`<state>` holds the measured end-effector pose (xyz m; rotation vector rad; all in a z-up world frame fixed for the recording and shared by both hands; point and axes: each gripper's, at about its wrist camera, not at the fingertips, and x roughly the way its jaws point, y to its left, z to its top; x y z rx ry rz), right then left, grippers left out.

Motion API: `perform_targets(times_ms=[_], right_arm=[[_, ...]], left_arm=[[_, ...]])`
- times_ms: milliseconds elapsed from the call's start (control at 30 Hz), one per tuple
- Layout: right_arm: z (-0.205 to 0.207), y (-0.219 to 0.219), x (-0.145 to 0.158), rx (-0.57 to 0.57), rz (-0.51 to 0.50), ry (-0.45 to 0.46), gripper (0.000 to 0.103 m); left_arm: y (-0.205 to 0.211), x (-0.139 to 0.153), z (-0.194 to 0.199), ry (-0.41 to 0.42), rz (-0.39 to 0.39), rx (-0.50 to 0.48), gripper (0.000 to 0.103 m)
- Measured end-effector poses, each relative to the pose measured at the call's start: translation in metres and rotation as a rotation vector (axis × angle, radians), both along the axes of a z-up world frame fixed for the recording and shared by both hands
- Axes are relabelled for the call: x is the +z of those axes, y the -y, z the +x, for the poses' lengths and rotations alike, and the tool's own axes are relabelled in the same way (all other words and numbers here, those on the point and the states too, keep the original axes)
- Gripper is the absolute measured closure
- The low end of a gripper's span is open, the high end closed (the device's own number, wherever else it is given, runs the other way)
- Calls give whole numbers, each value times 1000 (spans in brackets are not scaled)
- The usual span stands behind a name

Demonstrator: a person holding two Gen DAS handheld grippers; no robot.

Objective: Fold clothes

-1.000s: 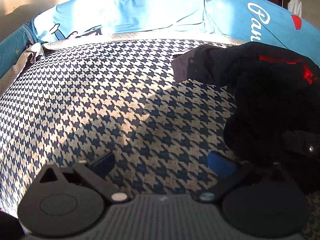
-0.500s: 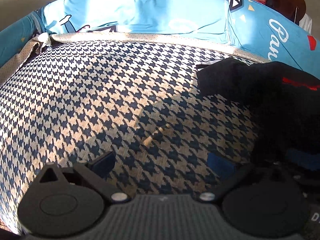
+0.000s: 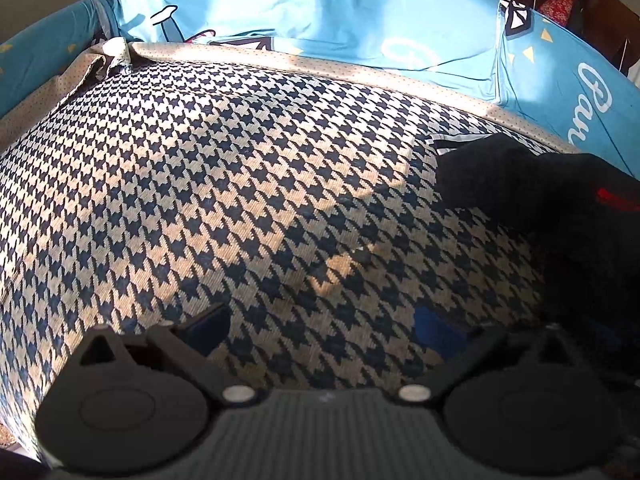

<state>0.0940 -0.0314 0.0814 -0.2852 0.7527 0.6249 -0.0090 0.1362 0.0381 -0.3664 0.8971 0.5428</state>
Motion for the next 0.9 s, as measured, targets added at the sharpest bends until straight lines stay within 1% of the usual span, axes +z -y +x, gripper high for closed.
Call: perform_targets(times_ms=[33,67,133,233,400,533,700,900], right_arm=[[1,0,0,-8,-5,8,59],[1,1,1,-16,-9,15,69],[5,5,3,-35,-9,15,82],[6,11,8,-39,23,8,88],[-16,18,25,67,98,47,89],[-39,21,32,159,151,24,90],[-73,26,30,209,183,10,90],[-100,32,28,240,233,-15,90]], left_arm=[[1,0,0,0,2,-3,0],[2,1,0,0,4,-5,0],[3,1,0,4,13,-8,0],[7,4,0,16,42,-6,0],[11,10,-4,48,90,-5,0],[11,14,-9,73,114,2,0],[13,16,-22,86,136,2,0],[16,18,-38,102,163,1,0]])
